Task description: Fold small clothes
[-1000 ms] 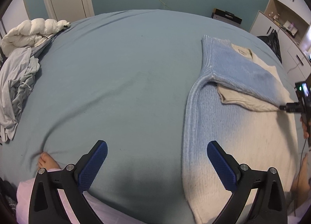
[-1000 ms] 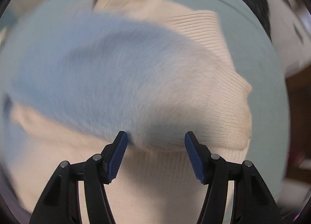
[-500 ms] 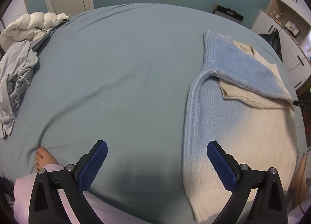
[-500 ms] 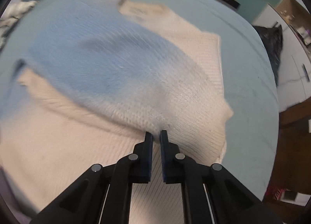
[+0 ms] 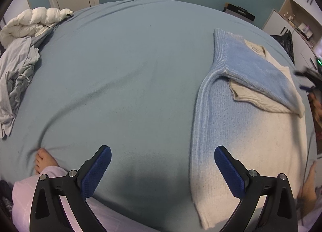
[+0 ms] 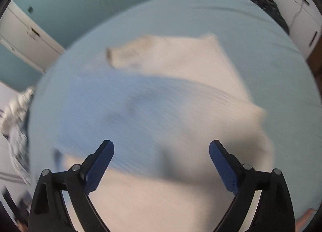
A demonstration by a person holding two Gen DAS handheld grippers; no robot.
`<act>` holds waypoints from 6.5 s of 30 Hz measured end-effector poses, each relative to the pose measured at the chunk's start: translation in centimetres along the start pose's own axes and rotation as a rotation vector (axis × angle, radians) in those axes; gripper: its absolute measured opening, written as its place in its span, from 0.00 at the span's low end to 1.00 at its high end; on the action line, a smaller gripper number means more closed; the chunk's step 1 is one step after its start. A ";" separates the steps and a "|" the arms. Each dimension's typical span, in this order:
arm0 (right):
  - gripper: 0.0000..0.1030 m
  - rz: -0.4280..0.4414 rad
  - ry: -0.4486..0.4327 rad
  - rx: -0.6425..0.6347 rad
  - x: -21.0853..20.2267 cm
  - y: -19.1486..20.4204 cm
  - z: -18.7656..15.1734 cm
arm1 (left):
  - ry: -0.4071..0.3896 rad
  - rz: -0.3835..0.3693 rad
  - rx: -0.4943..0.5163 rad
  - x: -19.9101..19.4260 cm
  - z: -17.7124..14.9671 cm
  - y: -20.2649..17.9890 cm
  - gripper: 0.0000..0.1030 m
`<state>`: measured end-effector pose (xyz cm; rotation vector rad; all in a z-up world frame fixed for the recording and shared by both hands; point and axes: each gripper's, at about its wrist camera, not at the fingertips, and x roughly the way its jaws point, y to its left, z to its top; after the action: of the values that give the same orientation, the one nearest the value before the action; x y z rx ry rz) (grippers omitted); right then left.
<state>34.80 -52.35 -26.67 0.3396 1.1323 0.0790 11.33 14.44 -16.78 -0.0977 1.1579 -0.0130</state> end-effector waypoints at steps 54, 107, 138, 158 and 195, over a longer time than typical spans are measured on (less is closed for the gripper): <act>0.18 -0.477 -0.021 0.163 6.5 -18.3 6.4 | 0.058 0.022 0.100 1.9 -0.9 -2.1 1.00; 0.99 -0.129 0.127 0.000 -13.5 -7.6 -14.1 | 0.298 -0.057 0.156 2.2 -5.4 -5.7 1.00; 0.99 -0.095 0.677 0.315 0.8 -20.4 -23.7 | 0.608 -0.053 0.105 11.2 -12.2 -12.0 0.82; 0.97 -0.185 0.674 0.194 3.2 -18.5 -25.9 | 0.522 -0.243 0.030 7.5 -9.4 -9.1 0.10; 0.04 0.681 -0.216 0.276 -20.3 -15.8 -24.6 | 0.102 -0.696 -0.178 -16.0 0.0 -2.3 0.08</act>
<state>2.34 -66.44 -23.08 0.9498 0.7734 0.4768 4.99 13.11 -2.02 -0.6598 1.1763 -0.5356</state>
